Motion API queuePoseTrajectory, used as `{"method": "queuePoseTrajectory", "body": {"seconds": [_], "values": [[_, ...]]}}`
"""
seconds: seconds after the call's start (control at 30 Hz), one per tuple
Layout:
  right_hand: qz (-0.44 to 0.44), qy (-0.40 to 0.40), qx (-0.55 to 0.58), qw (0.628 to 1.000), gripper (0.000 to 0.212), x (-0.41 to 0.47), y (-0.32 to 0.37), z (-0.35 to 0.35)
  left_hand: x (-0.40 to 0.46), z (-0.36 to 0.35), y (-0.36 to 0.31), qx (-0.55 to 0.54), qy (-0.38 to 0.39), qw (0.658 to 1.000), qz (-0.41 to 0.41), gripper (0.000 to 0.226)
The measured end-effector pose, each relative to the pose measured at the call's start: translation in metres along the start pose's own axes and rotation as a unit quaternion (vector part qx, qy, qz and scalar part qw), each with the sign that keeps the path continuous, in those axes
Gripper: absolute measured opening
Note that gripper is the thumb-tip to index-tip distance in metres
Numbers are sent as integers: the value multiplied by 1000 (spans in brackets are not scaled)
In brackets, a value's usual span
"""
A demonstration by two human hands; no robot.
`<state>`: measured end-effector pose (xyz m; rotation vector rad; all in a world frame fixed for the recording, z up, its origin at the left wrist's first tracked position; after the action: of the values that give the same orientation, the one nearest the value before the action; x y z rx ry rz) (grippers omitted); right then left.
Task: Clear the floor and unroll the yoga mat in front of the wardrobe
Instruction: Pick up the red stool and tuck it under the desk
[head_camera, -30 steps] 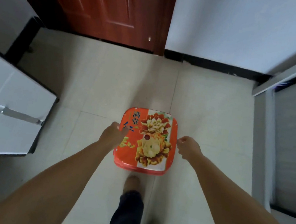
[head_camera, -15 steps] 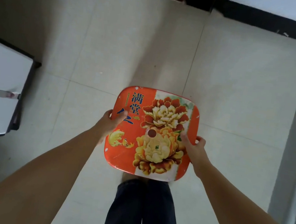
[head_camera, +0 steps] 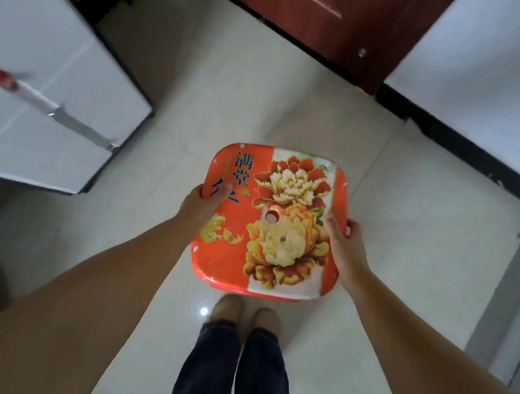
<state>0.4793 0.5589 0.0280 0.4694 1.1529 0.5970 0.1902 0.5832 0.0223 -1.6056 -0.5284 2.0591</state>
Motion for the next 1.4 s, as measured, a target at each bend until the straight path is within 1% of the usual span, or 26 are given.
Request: {"method": "queuePoseTrajectory", "body": {"seconds": [0.1,0.2,0.33,0.4,0.53,0.63,0.7,0.73,0.8,0.87,0.97,1.03,1.23,1.3,1.4], "values": [[58,23,-53,997,63,-25,53,-20,-37,51,-10,-50,-80,996,3,62],[99,40,-100,989,62,-50,92,-46,-70,94,-8,-109,-118,987,7,65],[153,87,-152,973,63,-97,121,-102,-122,159,26,-200,-169,965,16,63],[163,106,-176,965,65,-118,126,-127,-142,185,49,-231,-186,955,33,59],[188,170,-229,940,65,-173,120,-208,-181,252,122,-290,-228,927,68,56],[186,213,-253,925,61,-213,102,-273,-200,301,185,-327,-259,904,94,50],[169,240,-263,919,63,-237,86,-310,-211,329,223,-349,-275,889,112,45],[165,252,-274,913,64,-255,74,-342,-219,353,252,-368,-284,877,121,46],[155,264,-270,913,65,-268,65,-358,-224,363,273,-382,-279,871,134,49],[147,279,-279,907,64,-291,49,-399,-232,397,307,-406,-290,855,142,50],[140,294,-282,903,65,-311,36,-446,-229,436,340,-434,-289,839,156,49],[137,300,-278,902,65,-312,33,-474,-217,456,352,-452,-284,831,155,53],[161,300,-276,899,59,-279,40,-558,-158,497,365,-492,-276,815,131,60],[176,305,-273,895,55,-261,48,-593,-132,513,368,-507,-286,804,121,61],[197,296,-286,890,52,-232,60,-639,-90,535,370,-508,-310,796,111,58]]}}
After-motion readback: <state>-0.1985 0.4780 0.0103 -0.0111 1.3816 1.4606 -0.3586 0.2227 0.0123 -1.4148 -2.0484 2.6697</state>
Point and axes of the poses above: each hand's wrist, its own x-axis towards the middle knuckle, its own z-axis out of the back of the hand, y = z × x, the point moved 6 cm from there along x, towards the middle knuckle, and after that the axes turned 2 degrees about x, right-handed, at the moved point
